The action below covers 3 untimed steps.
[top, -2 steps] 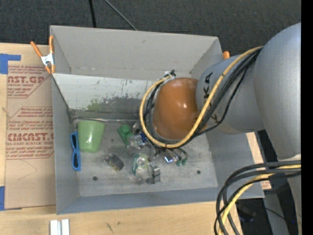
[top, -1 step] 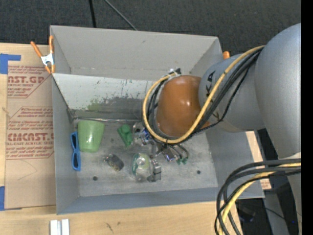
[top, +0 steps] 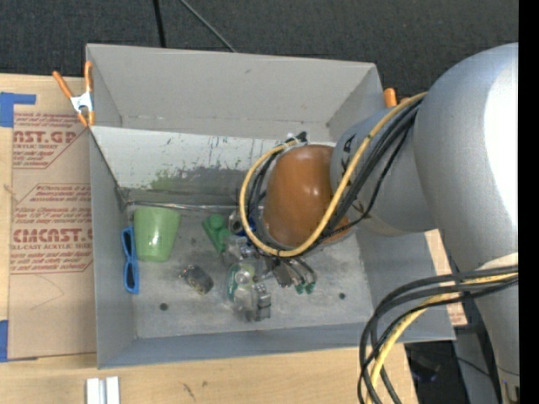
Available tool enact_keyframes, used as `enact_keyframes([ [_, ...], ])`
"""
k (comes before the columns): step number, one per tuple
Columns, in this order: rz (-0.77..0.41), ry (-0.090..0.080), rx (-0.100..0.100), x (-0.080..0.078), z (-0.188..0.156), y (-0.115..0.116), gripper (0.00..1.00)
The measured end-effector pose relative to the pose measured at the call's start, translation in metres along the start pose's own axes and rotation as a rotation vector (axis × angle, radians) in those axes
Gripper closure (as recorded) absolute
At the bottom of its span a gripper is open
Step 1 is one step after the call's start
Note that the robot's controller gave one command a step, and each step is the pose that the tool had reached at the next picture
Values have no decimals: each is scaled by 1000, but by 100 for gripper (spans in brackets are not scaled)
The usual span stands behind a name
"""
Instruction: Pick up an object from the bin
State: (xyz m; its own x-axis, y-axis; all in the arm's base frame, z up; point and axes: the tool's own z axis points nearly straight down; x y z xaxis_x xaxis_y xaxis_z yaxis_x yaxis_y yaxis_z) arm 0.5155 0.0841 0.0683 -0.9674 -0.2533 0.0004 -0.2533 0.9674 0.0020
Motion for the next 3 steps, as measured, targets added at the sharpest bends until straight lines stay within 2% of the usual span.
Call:
enact_keyframes([
  [1, 0, -2, -1, 0, 0, 0, 0],
  [2, 0, -2, -1, -1, -1, 1, 100],
  [3, 0, -1, 0, -1, -3, 1, 100],
])
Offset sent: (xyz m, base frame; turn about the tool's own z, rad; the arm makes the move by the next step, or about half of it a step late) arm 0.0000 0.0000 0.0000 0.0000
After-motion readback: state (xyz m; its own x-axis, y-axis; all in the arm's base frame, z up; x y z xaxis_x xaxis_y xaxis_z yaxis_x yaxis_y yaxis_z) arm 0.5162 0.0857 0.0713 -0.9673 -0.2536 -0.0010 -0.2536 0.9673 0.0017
